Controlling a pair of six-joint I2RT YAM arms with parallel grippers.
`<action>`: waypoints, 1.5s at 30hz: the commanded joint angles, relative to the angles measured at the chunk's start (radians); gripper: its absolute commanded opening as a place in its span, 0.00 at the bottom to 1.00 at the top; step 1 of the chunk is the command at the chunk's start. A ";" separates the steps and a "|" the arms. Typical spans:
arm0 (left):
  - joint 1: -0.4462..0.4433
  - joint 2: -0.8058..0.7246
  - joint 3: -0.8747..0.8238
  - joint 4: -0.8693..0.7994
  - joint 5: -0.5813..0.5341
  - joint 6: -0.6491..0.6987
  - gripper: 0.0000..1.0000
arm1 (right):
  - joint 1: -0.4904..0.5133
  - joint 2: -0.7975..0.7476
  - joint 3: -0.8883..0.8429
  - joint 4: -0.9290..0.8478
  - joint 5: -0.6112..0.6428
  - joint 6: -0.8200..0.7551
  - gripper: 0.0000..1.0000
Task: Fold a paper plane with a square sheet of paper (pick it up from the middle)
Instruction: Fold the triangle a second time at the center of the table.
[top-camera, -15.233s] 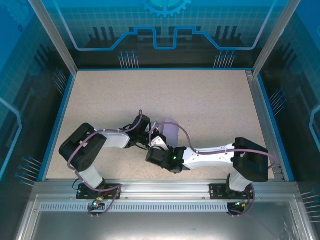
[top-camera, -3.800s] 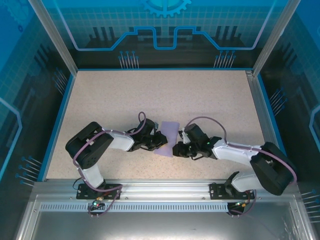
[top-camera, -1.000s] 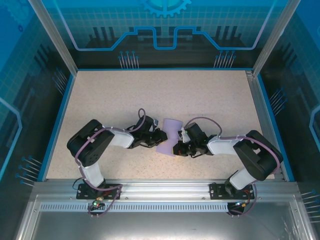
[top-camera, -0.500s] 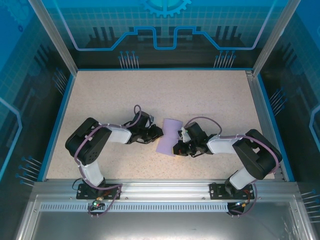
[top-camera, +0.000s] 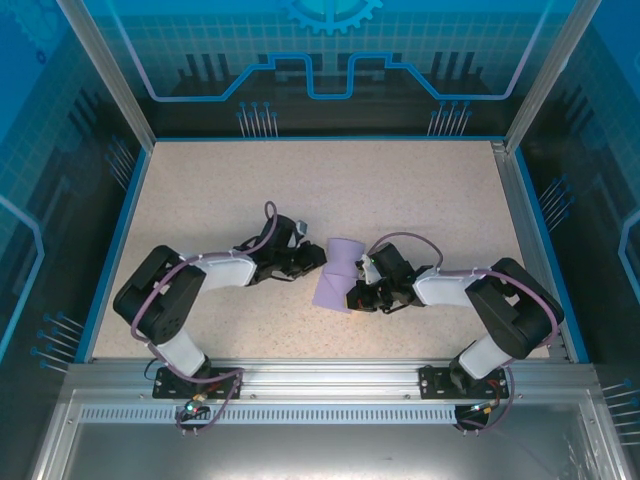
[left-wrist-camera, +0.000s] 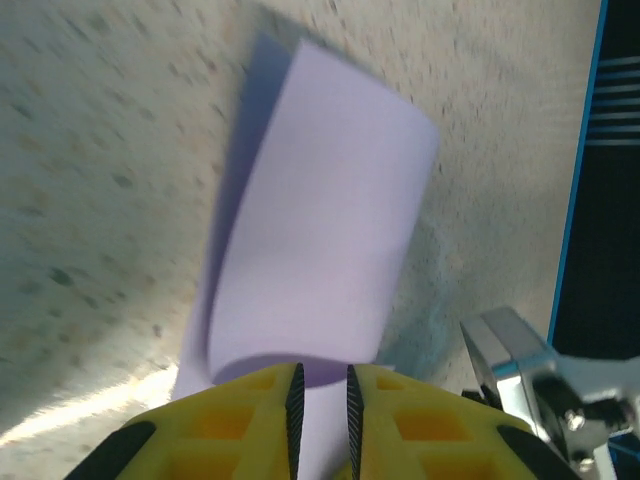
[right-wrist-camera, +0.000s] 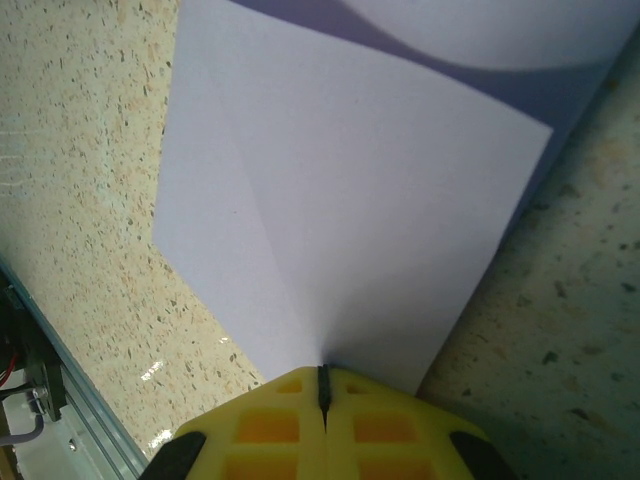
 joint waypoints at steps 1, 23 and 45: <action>-0.043 0.056 0.043 0.027 0.048 0.016 0.23 | -0.012 0.033 -0.019 -0.132 0.039 -0.018 0.01; -0.037 0.179 0.046 -0.023 -0.041 0.036 0.22 | 0.030 0.012 0.086 -0.004 -0.042 0.076 0.12; -0.021 0.166 0.027 -0.062 -0.070 0.019 0.19 | -0.002 -0.138 -0.227 0.044 -0.048 0.107 0.16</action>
